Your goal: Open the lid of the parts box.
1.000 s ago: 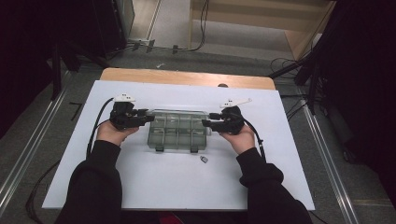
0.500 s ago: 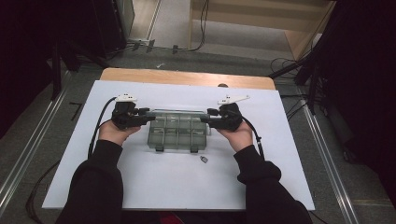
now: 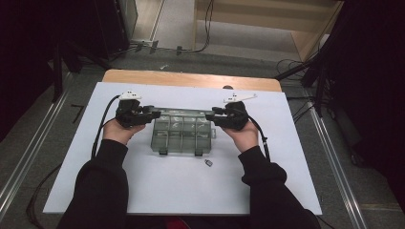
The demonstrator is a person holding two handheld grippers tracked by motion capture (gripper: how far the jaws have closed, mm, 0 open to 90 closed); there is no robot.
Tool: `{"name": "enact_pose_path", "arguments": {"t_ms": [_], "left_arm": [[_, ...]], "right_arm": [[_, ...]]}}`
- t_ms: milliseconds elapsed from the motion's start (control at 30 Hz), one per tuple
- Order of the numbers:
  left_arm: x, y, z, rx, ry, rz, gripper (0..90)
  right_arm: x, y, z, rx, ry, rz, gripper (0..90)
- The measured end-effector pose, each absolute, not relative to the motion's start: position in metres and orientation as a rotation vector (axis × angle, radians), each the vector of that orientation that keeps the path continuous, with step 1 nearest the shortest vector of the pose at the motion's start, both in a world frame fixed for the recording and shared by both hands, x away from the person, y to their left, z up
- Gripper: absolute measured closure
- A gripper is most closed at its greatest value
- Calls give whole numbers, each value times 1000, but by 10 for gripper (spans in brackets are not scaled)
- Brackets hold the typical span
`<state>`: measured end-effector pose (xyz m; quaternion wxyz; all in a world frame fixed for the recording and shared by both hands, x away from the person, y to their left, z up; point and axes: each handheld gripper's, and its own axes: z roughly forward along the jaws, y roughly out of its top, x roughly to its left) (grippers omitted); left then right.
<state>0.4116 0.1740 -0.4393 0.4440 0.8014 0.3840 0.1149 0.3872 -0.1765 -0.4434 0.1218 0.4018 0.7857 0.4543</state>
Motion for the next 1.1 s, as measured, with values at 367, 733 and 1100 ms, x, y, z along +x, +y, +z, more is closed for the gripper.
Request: {"name": "enact_pose_path", "arguments": {"t_ms": [367,733,1100], "left_arm": [[420,171,-441,1941,971,319,565],[425,168,-447,1921,977,342,567],[431,165,-454,1907,998,356,569]], "right_arm": [[396,-174,-448,1191,2216,1346,583],[402,-173,-452,1235,2173,1375,596],[407,-168,-458,1226,2119,1334,632]]}}
